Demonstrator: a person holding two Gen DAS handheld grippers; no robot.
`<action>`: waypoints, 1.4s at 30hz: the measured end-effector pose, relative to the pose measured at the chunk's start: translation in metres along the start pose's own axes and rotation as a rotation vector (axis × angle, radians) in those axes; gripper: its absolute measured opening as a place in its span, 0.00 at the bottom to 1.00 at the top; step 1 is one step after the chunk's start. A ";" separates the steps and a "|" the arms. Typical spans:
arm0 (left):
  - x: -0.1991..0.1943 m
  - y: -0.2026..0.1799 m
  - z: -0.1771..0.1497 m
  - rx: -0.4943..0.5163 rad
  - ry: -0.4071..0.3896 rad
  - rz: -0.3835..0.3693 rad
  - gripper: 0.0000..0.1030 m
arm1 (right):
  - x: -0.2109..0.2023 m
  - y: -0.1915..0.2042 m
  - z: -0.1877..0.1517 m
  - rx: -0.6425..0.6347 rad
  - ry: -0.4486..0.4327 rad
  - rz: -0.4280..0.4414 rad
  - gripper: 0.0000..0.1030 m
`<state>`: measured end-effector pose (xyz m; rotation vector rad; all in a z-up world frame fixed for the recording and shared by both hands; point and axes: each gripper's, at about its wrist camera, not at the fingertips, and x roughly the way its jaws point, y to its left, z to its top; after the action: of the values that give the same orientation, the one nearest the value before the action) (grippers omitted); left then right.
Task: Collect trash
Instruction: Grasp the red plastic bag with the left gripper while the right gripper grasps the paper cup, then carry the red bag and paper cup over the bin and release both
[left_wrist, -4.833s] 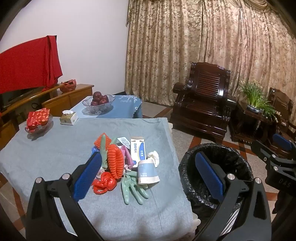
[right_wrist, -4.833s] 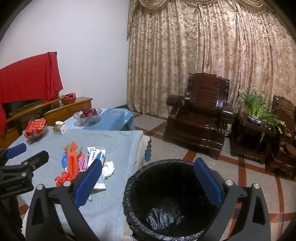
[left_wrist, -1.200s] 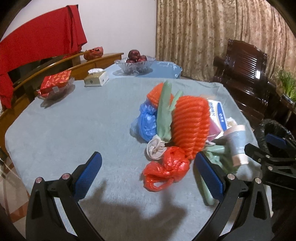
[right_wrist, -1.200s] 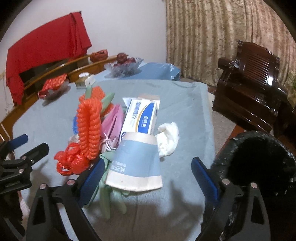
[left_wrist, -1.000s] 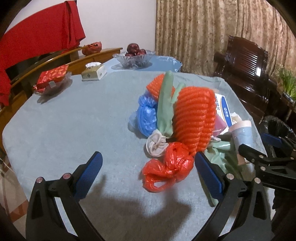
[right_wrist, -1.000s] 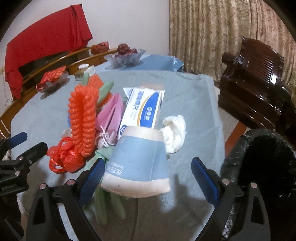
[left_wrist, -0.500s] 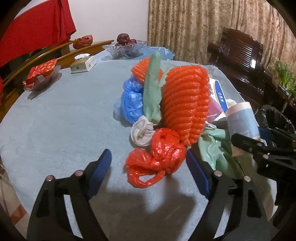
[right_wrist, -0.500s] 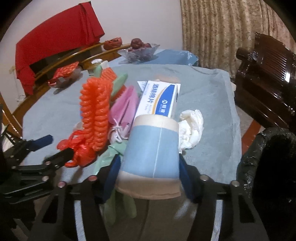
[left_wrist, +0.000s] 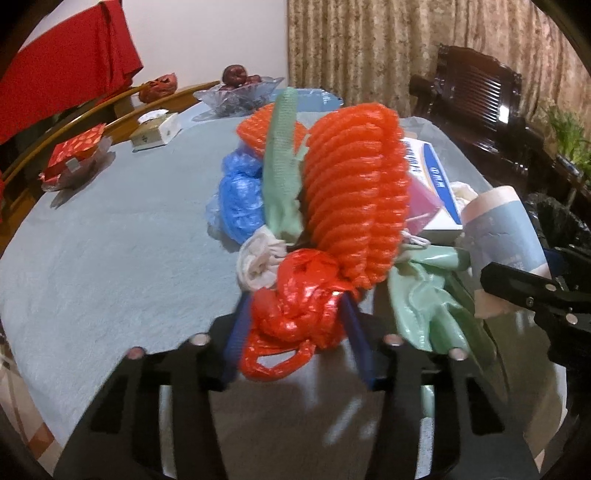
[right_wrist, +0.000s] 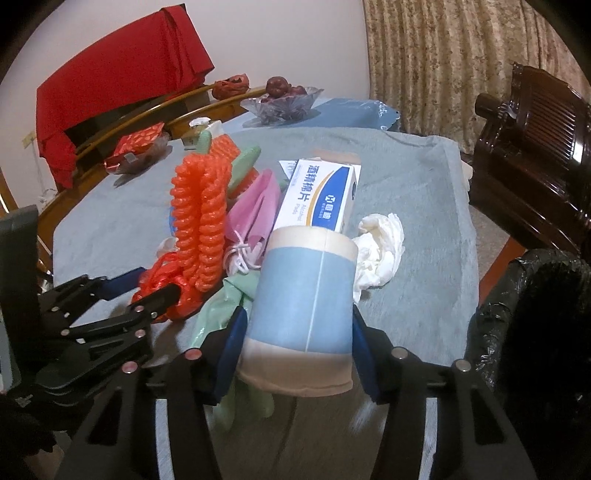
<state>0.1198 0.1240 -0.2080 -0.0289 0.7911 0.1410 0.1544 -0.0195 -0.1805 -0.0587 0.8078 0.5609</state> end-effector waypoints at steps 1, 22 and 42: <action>-0.001 -0.001 0.000 0.006 -0.004 0.002 0.36 | -0.002 0.000 0.001 0.000 -0.003 0.002 0.52; -0.097 -0.022 0.014 -0.011 -0.122 -0.101 0.16 | -0.075 -0.002 0.002 0.021 -0.113 0.017 0.52; -0.089 -0.192 0.044 0.175 -0.102 -0.416 0.16 | -0.161 -0.143 -0.062 0.259 -0.136 -0.305 0.53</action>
<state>0.1154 -0.0726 -0.1197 -0.0197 0.6783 -0.3186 0.0946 -0.2302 -0.1341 0.0922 0.7163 0.1673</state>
